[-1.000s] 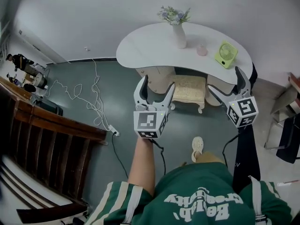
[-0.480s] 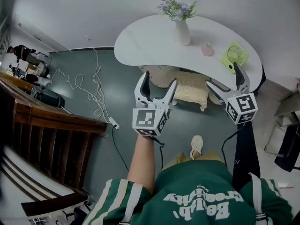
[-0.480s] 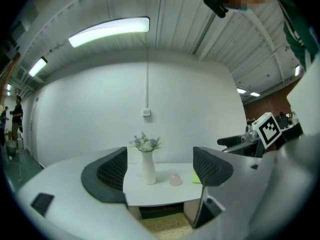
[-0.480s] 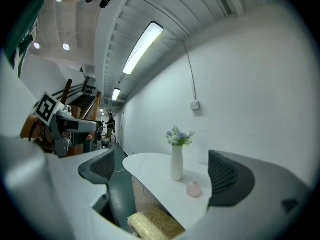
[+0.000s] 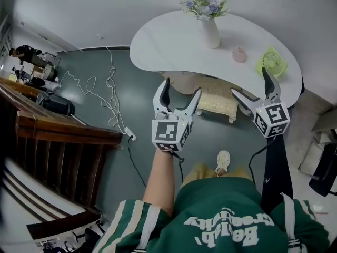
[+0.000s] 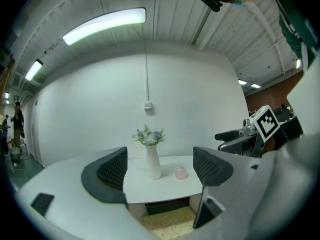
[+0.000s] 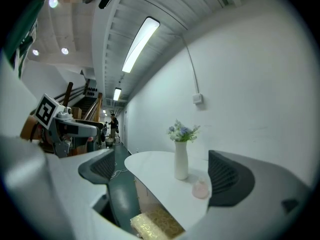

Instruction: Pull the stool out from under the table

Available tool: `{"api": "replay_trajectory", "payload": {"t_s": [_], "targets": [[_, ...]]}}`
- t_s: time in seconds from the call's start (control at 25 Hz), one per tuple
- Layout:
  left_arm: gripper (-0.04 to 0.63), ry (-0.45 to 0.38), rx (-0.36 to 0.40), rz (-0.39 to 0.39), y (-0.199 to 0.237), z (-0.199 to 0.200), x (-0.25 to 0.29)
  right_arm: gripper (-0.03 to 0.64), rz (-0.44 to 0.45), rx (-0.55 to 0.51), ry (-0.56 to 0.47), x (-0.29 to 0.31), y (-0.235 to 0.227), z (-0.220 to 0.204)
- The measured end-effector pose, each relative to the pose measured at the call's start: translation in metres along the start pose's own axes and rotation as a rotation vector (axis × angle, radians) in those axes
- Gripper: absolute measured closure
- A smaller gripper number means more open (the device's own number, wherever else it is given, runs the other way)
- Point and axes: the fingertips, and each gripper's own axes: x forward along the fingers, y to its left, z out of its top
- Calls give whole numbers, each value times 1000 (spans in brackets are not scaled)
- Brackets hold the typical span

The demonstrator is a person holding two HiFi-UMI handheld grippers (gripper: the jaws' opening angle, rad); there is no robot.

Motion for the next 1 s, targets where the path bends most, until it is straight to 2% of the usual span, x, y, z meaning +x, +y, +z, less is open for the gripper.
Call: {"api": "replay_trajectory", "payload": {"t_s": [0.24, 0.4, 0.68, 0.88, 1.0], "targets": [[196, 31, 28, -9, 17, -11, 6, 21, 3, 23, 4, 22, 7, -7], [196, 71, 28, -32, 35, -34, 13, 26, -12, 28, 30, 37, 16, -22], [196, 95, 24, -120, 85, -79, 56, 35, -108, 57, 117, 87, 27, -65], [196, 139, 37, -226, 104, -134, 85, 38, -157, 60, 212, 120, 45, -112], [196, 183, 20, -290, 110, -174, 100, 44, -198, 80, 264, 134, 51, -141]]}}
